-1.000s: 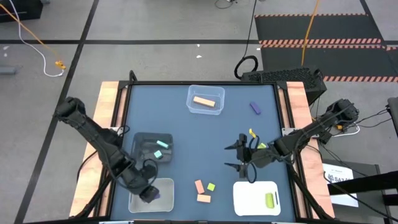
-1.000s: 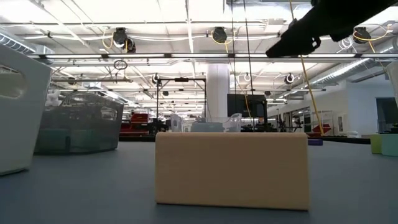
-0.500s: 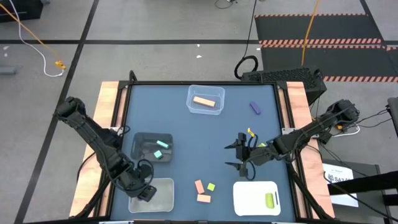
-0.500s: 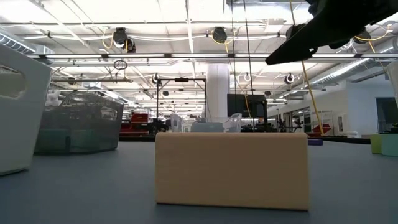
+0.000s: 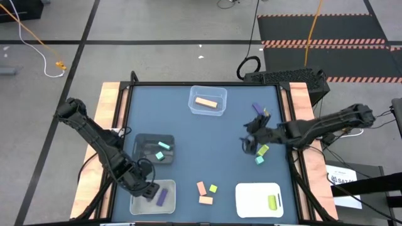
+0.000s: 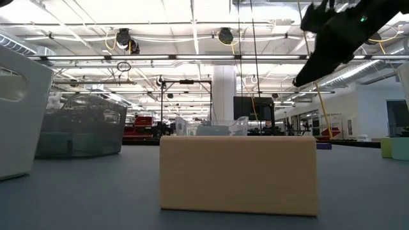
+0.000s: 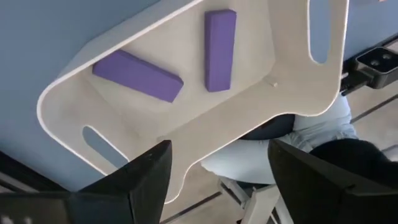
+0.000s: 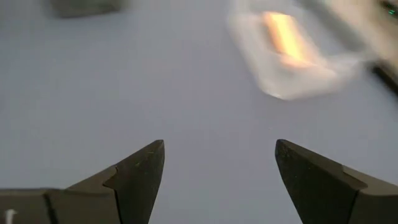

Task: Sort & place blocks by color
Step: Put the purple blocks into the gray bin

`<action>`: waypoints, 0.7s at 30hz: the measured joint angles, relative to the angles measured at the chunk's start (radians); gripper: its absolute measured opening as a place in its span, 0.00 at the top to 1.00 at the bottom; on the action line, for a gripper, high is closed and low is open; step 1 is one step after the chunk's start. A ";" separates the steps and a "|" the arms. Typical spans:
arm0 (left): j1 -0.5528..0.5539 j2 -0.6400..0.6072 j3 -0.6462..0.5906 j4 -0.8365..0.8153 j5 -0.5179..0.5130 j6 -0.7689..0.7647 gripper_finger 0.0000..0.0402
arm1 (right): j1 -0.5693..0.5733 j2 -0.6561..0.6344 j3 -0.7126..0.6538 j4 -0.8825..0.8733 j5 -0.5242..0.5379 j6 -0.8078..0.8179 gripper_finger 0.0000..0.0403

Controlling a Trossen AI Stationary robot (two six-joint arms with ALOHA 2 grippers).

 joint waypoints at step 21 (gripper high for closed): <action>0.259 0.000 0.000 0.599 -0.335 0.394 0.33 | -0.686 0.035 -0.223 0.097 -0.067 0.030 0.26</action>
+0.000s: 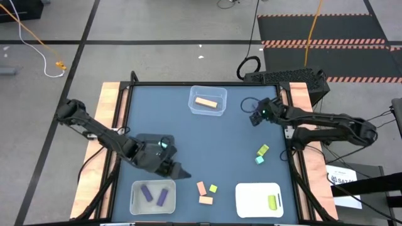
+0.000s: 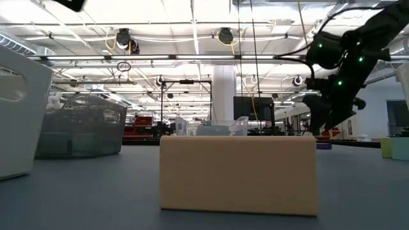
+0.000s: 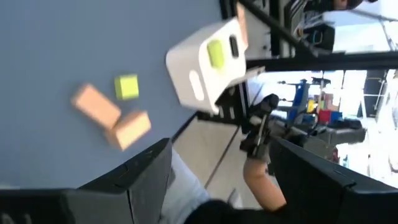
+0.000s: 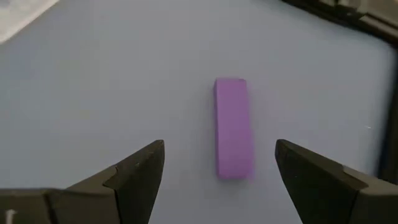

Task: Sort & place blocks by color
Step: Put the purple blocks into the gray bin

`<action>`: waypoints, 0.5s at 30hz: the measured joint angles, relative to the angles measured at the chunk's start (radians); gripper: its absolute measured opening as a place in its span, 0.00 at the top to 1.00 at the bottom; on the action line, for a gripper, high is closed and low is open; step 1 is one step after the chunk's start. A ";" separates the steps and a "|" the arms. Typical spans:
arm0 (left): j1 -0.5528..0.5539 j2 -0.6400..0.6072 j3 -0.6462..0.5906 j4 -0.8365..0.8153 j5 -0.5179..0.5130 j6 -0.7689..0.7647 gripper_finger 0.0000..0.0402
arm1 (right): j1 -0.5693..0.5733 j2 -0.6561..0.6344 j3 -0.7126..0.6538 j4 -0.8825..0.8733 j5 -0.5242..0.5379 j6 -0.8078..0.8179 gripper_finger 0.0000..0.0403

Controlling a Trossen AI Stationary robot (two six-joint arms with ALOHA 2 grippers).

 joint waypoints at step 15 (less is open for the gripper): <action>0.172 0.000 0.000 0.008 -0.135 0.402 0.33 | -0.170 0.178 -0.014 0.108 -0.138 -0.142 0.27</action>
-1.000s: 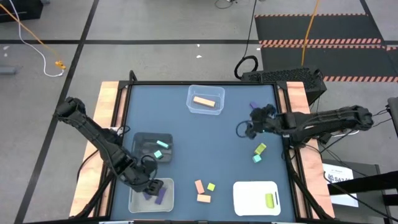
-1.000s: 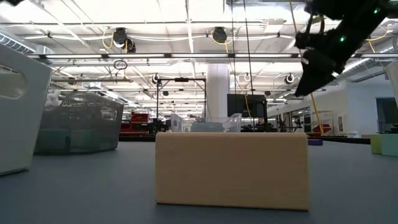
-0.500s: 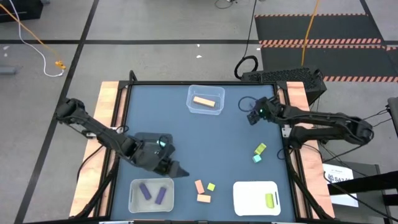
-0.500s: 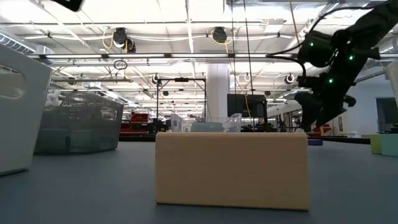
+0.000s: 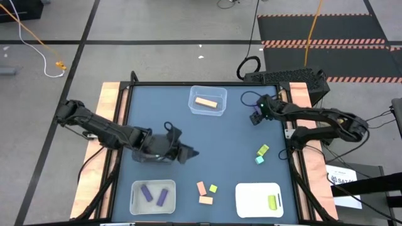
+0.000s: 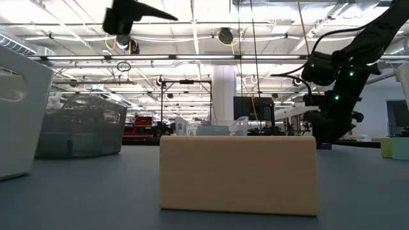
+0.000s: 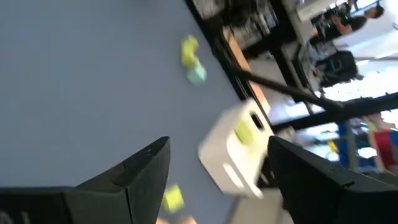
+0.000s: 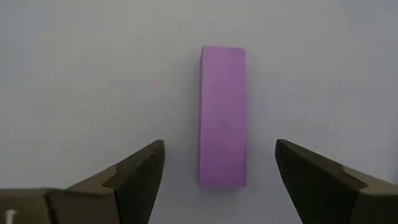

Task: Sort & place blocks by color
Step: Put the purple blocks into the gray bin

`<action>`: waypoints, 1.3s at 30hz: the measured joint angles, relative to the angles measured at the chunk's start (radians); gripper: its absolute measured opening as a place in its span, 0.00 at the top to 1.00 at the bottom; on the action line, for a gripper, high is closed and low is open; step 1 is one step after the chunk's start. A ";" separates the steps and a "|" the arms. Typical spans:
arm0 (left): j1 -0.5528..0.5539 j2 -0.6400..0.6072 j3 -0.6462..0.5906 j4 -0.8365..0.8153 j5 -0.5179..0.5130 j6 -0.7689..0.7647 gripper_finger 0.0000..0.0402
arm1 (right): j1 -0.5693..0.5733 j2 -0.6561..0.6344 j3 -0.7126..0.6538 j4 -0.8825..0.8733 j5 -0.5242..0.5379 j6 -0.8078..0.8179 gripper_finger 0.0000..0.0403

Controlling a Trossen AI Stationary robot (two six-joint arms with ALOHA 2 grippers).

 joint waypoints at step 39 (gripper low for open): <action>0.041 0.187 0.001 0.290 -0.242 0.673 0.33 | 0.414 -0.312 0.000 0.508 -0.267 0.051 0.79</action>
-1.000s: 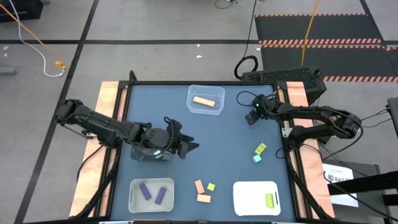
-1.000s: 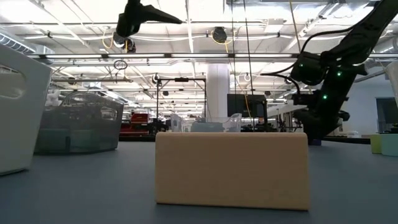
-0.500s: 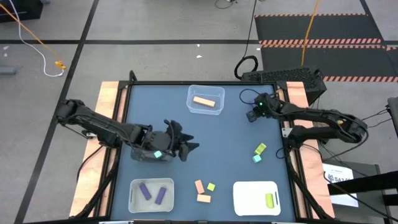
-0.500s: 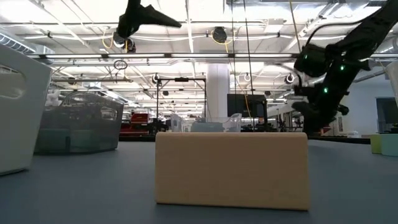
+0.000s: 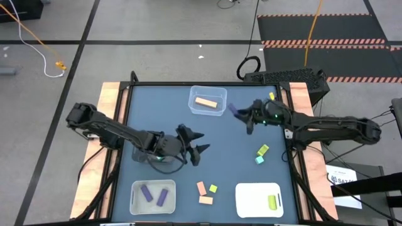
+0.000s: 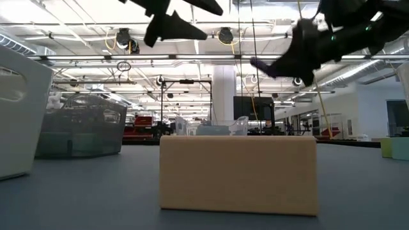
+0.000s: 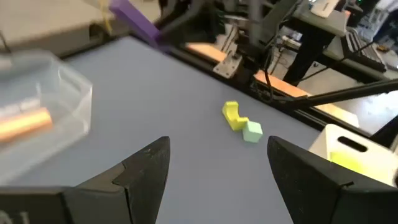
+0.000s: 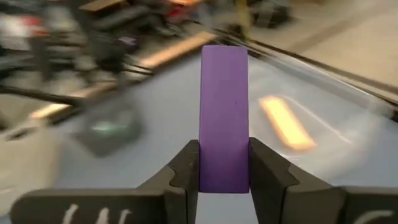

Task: Sort & place blocks by color
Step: Put the purple blocks into the gray bin

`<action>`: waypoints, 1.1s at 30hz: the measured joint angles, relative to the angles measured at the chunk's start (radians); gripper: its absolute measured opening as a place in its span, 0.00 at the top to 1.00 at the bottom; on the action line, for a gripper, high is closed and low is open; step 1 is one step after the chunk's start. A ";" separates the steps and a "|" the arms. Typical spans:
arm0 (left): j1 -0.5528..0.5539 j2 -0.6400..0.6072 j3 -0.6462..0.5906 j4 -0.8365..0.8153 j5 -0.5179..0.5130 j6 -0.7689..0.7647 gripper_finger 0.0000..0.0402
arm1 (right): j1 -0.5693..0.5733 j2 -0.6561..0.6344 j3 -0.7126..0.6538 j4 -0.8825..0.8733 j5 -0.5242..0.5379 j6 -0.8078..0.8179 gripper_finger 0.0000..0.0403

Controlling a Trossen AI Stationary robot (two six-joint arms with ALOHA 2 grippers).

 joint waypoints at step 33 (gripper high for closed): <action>0.051 0.179 0.000 0.609 0.220 0.409 0.33 | 0.459 0.402 0.018 0.689 0.005 -0.255 0.79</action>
